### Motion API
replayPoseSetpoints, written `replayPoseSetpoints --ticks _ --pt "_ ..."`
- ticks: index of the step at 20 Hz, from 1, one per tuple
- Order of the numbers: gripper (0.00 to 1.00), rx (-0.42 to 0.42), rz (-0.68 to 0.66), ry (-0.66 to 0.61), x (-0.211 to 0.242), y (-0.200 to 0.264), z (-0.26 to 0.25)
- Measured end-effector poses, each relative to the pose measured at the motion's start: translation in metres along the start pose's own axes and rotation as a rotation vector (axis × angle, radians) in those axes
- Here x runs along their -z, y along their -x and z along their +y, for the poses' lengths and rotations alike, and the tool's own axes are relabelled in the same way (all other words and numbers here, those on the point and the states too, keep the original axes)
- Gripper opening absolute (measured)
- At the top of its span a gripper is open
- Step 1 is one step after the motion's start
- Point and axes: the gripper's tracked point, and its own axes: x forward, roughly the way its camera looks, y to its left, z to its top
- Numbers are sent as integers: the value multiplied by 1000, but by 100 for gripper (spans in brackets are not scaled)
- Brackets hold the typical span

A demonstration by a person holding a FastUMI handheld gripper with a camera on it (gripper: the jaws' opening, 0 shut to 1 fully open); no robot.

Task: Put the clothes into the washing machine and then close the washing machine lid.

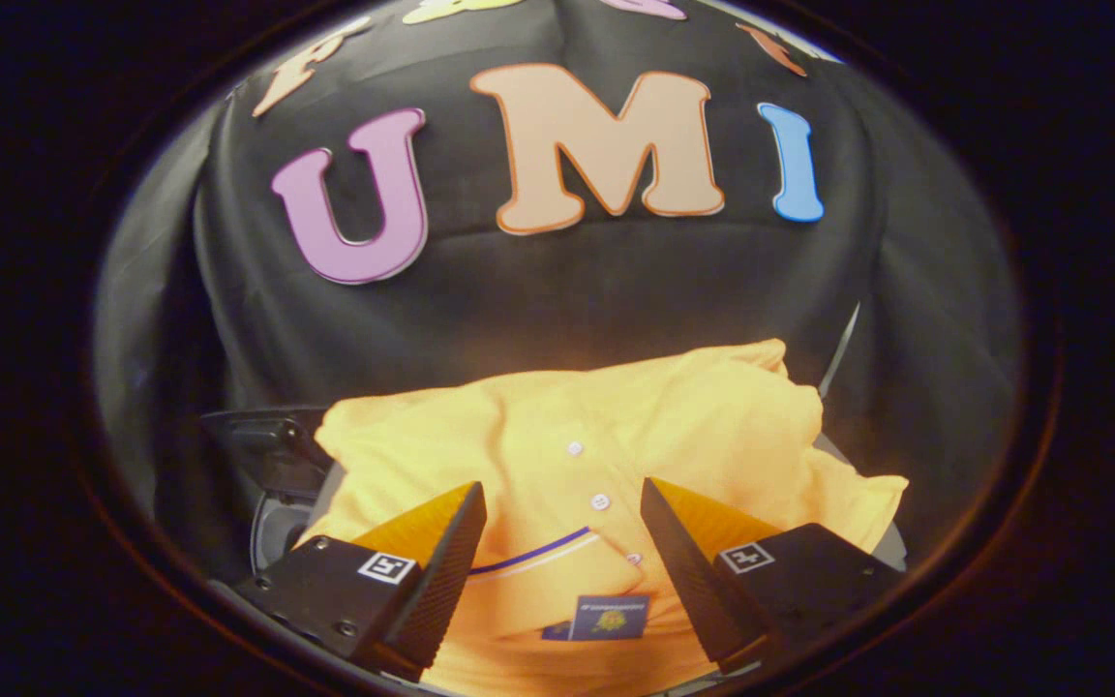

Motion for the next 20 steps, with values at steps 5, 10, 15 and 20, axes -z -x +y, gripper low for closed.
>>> replayPoseSetpoints --ticks 5,10,15,20 --pt "100 9 4 75 -7 -9 6" --pt "94 55 15 64 -4 -4 2" --pt "44 104 21 33 -3 4 -2" --pt "6 33 -87 17 3 15 9"
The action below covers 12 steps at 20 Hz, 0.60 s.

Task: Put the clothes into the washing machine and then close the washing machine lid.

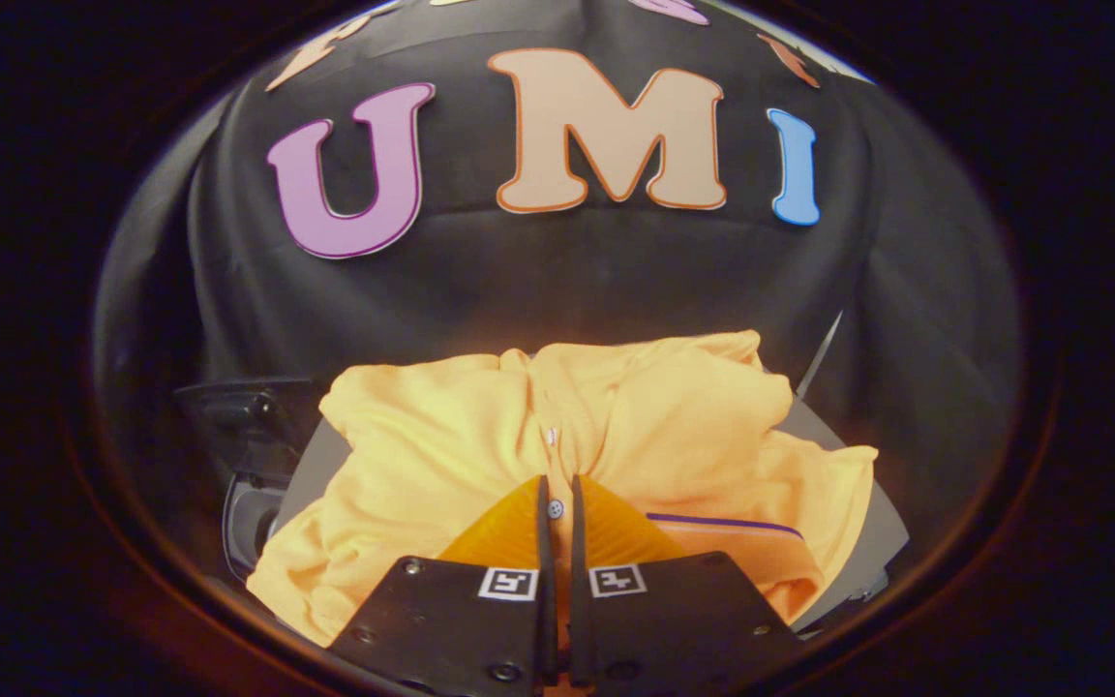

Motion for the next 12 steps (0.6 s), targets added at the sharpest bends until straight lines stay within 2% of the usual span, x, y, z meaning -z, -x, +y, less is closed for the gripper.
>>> replayPoseSetpoints --ticks 3,8,12 --pt "1 -75 -27 -100 -4 6 5" --pt "1 -80 -83 -18 -20 18 5" --pt "0 -117 -162 -71 -55 44 23"
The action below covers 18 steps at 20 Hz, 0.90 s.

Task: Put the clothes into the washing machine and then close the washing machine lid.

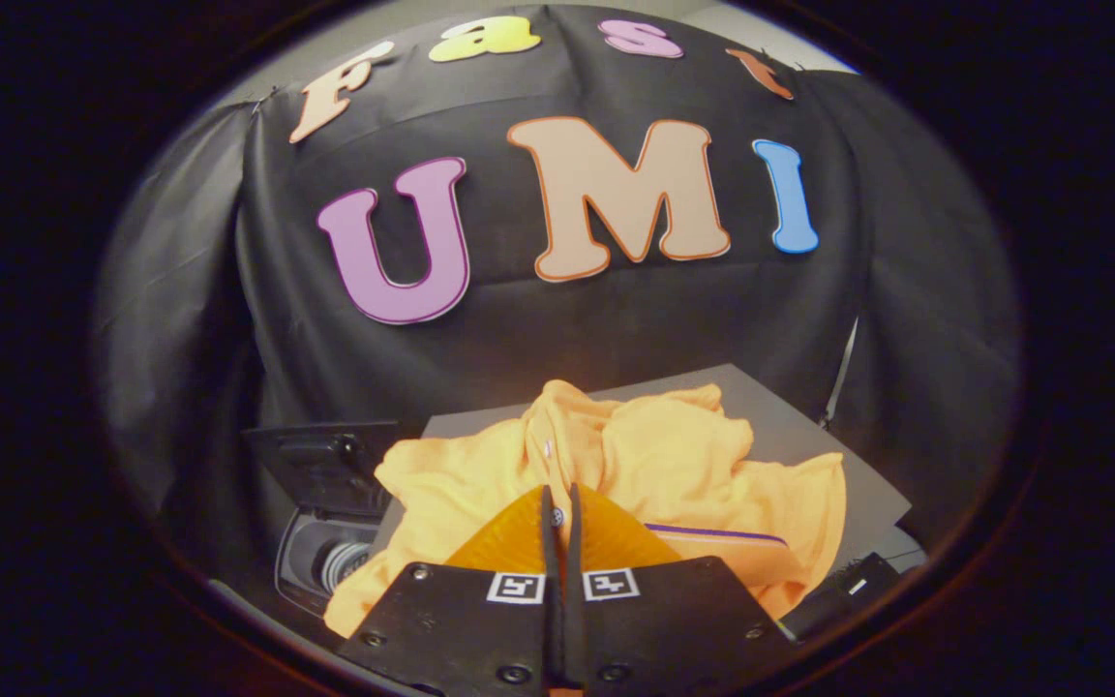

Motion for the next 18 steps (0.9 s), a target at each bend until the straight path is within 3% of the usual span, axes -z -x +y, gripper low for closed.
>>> replayPoseSetpoints --ticks 6,12,18 --pt "0 -183 -134 -244 -49 18 61" --pt "0 -323 -142 -322 -53 28 133" --pt "0 -394 -133 -293 -32 27 205"
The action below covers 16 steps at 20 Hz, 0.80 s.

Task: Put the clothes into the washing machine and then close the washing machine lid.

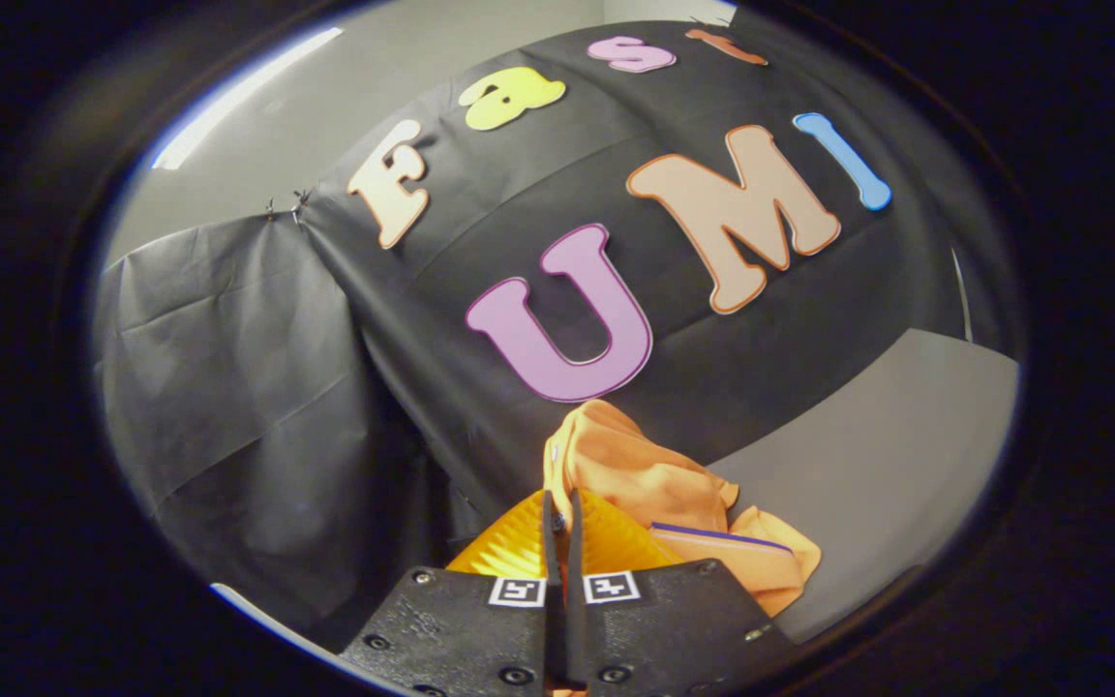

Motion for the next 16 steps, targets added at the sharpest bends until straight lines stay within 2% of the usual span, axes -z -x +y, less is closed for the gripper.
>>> replayPoseSetpoints --ticks 8,16 --pt "0 -33 2 52 64 -32 43" --pt "0 -32 97 96 159 -56 43"
